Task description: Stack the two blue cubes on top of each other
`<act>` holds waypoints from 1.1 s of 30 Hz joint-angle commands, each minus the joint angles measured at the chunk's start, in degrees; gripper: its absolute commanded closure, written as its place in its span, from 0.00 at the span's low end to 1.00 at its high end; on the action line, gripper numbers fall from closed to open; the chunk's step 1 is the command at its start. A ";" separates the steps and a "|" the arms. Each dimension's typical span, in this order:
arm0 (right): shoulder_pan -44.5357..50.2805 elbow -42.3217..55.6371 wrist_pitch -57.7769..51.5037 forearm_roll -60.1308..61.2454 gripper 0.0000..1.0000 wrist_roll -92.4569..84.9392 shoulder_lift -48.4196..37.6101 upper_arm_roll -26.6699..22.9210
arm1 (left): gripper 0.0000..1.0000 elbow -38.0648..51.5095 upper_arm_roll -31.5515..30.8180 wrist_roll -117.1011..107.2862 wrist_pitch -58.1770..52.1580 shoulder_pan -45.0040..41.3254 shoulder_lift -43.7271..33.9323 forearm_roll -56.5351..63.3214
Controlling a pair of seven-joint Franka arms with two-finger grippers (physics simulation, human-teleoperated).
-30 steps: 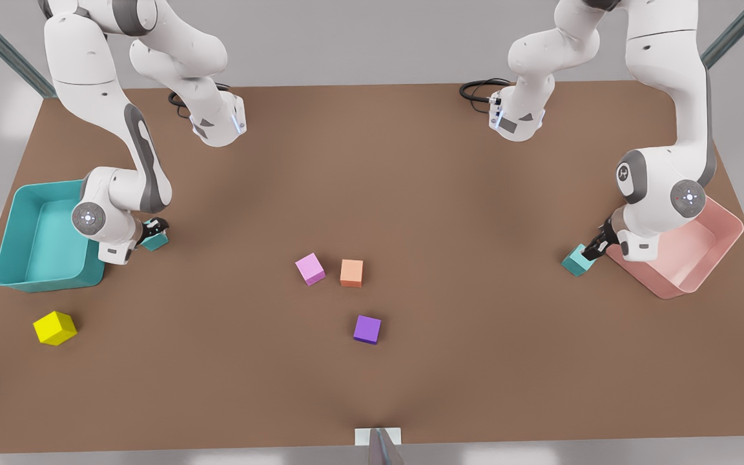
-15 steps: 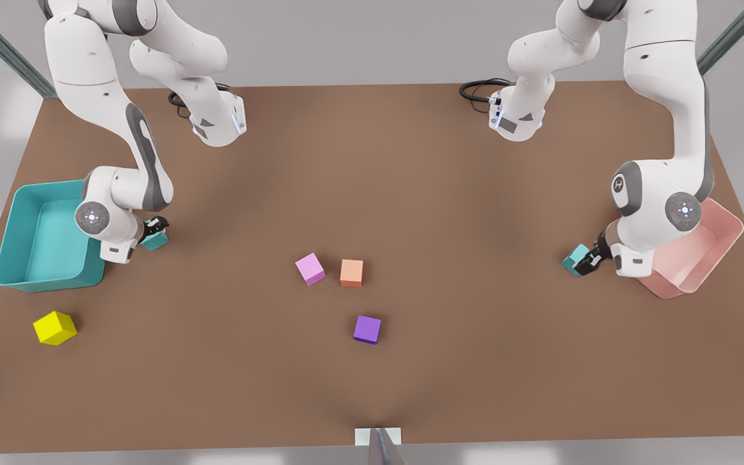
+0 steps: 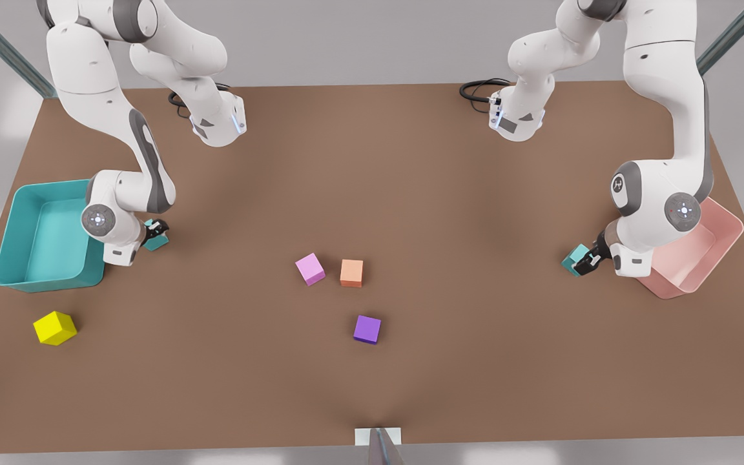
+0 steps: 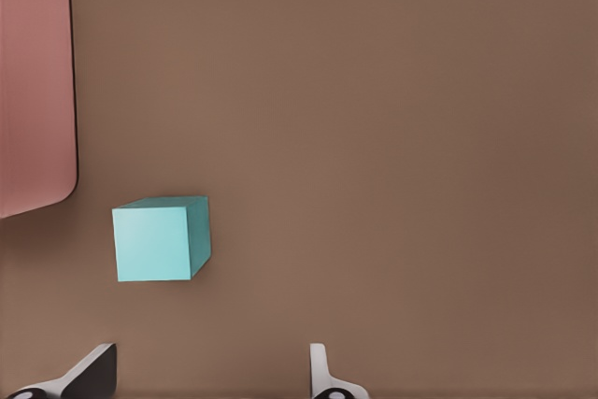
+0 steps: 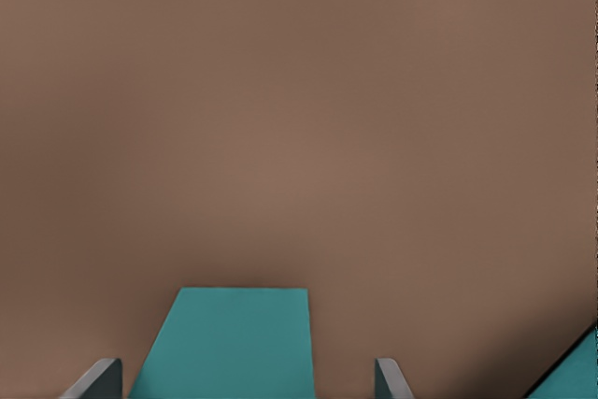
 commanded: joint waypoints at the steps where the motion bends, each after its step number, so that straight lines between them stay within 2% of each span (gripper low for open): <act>1: -0.05 0.09 1.39 -0.32 0.00 -0.12 0.32 0.01 | 0.00 0.05 -0.02 -0.26 -0.08 0.00 -0.05 0.15; 14: -0.14 -0.43 4.03 -0.41 0.00 -1.96 1.99 0.01 | 0.00 -0.04 -0.72 -1.40 -0.43 -0.97 0.13 0.06; 18: -0.22 -2.37 7.19 -0.50 0.00 -2.75 1.73 0.01 | 0.00 2.16 -2.39 -1.75 -6.68 -2.38 -2.42 4.02; 20: -0.14 -2.81 7.19 -0.50 0.00 -2.75 1.29 0.01 | 0.00 6.99 -3.00 -1.66 -11.77 -2.81 -1.63 5.87; 26: -0.40 -3.16 7.28 -0.50 0.00 -4.42 1.11 0.01 | 0.00 6.64 -3.09 -1.57 -11.95 -2.64 -1.72 5.95; 28: -0.58 -3.16 7.28 -0.50 0.03 -5.13 1.11 0.01 | 0.00 6.55 -3.09 -1.57 -11.95 -2.73 -1.72 5.95; 29: -0.58 -3.16 7.28 -0.50 0.09 -5.13 1.11 0.01 | 0.00 6.64 -3.09 -1.57 -11.95 -2.73 -1.72 5.95; 32: -0.58 -3.16 7.19 -0.50 0.18 -5.21 1.11 0.01 | 0.00 6.55 -3.09 -1.57 -11.95 -2.73 -1.63 5.95; 33: -0.58 -3.16 7.19 -0.50 0.18 -5.21 1.03 0.01 | 0.00 6.55 -3.09 -1.66 -12.04 -2.73 -1.72 5.95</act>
